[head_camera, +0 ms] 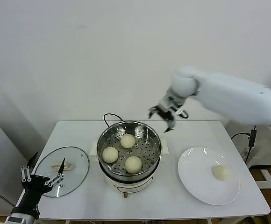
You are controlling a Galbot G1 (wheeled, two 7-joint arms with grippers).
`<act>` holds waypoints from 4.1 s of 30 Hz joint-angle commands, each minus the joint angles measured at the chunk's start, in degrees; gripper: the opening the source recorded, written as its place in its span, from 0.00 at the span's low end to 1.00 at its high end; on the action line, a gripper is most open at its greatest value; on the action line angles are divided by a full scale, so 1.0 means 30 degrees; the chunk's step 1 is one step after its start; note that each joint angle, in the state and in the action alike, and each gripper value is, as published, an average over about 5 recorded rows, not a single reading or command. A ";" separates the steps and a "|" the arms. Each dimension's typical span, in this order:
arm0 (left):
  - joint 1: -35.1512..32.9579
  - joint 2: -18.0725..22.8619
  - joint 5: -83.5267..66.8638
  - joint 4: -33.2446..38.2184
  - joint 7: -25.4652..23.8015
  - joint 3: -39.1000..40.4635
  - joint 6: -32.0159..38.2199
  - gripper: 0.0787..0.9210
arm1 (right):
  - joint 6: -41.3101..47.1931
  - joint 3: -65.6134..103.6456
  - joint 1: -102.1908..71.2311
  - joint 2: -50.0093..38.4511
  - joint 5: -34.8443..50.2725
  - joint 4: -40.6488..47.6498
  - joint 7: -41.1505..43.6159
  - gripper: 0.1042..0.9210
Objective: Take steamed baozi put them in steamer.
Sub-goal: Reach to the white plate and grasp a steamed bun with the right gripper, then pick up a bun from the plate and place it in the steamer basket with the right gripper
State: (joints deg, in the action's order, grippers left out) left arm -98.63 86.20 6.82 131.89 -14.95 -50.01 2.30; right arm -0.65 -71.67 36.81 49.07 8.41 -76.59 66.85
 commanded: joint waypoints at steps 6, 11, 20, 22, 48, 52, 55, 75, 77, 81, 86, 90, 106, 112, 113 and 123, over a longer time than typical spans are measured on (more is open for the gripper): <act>-0.0079 -0.0303 0.0004 -0.0004 0.0049 0.0030 -0.0118 0.88 | 0.2705 0.3068 -0.8136 -0.6680 -0.3234 0.1907 -0.0154 0.88; -0.0127 -0.0339 0.0107 -0.0047 0.0049 0.0160 -0.0162 0.88 | 0.2763 0.4202 -1.0032 -0.7049 -0.3256 0.2059 -0.0348 0.88; -0.0164 -0.0382 0.0401 -0.0471 0.0037 0.0358 -0.0149 0.88 | 0.2861 0.5779 -1.2033 -0.6694 -0.3462 0.2825 -0.0719 0.88; -0.0153 -0.0414 0.0405 -0.0583 0.0039 0.0345 -0.0147 0.88 | 0.2863 0.5857 -1.2143 -0.6595 -0.3186 0.3076 -0.0812 0.88; -0.0377 -0.0444 0.0486 -0.0585 0.0037 0.0172 -0.0103 0.88 | 0.2699 0.5110 -1.1029 -0.5363 -0.2723 0.3536 -0.1653 0.53; -0.0296 -0.0449 0.0478 -0.0619 0.0040 0.0156 -0.0113 0.88 | 0.2950 0.1723 -0.6583 -0.5143 -0.0207 0.2492 -0.1245 0.39; -0.0247 -0.0404 0.0461 -0.0633 0.0043 0.0134 -0.0108 0.88 | 0.3102 -0.1082 -0.2177 -0.4134 0.2491 0.1953 -0.0909 0.33; 0.0252 -0.0080 0.0254 -0.0867 0.0018 0.0131 -0.0068 0.88 | 0.7726 -0.2771 0.2339 0.6071 1.1435 0.1093 -0.2328 0.30; 0.0292 -0.0008 0.0225 -0.0944 0.0019 0.0083 -0.0037 0.88 | 0.8065 -0.2718 0.1443 0.6206 1.1247 0.0889 -0.2780 0.30; 0.0265 0.0048 0.0153 -0.1015 0.0012 0.0013 0.0014 0.88 | 0.8430 -0.2874 0.0192 0.6090 1.0434 0.0765 -0.3177 0.30; 0.0272 -0.0028 0.0010 -0.1035 0.0015 -0.0098 0.0004 0.88 | 0.8392 -0.3363 -0.0428 0.5257 0.9588 0.0522 -0.3308 0.31; 0.0334 -0.0051 -0.0027 -0.1125 0.0014 -0.0098 -0.0009 0.88 | 0.8342 -0.3336 -0.0885 0.4723 0.9219 0.0351 -0.3519 0.31; 0.0306 -0.0094 -0.0059 -0.1296 0.0006 -0.0133 0.0079 0.88 | 0.8324 -0.3718 -0.1196 0.4048 0.8629 0.0019 -0.3940 0.39; 0.0305 -0.0154 -0.0068 -0.1290 0.0013 -0.0132 0.0093 0.88 | 0.8238 -0.3668 -0.1192 0.4105 0.8544 0.0209 -0.4125 0.57; 0.0286 -0.0159 -0.0073 -0.1288 0.0015 -0.0142 0.0106 0.88 | 0.8220 -0.3627 -0.1158 0.4082 0.8631 0.0192 -0.4139 0.61; 0.0284 -0.0267 -0.0098 -0.1217 0.0030 -0.0117 0.0112 0.88 | 0.7500 -0.0822 -0.0789 0.2721 1.3530 0.0780 -0.5151 0.87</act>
State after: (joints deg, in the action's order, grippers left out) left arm -97.82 85.41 6.50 128.15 -14.91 -50.50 2.70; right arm 23.84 -80.32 34.50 60.02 37.57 -75.52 54.63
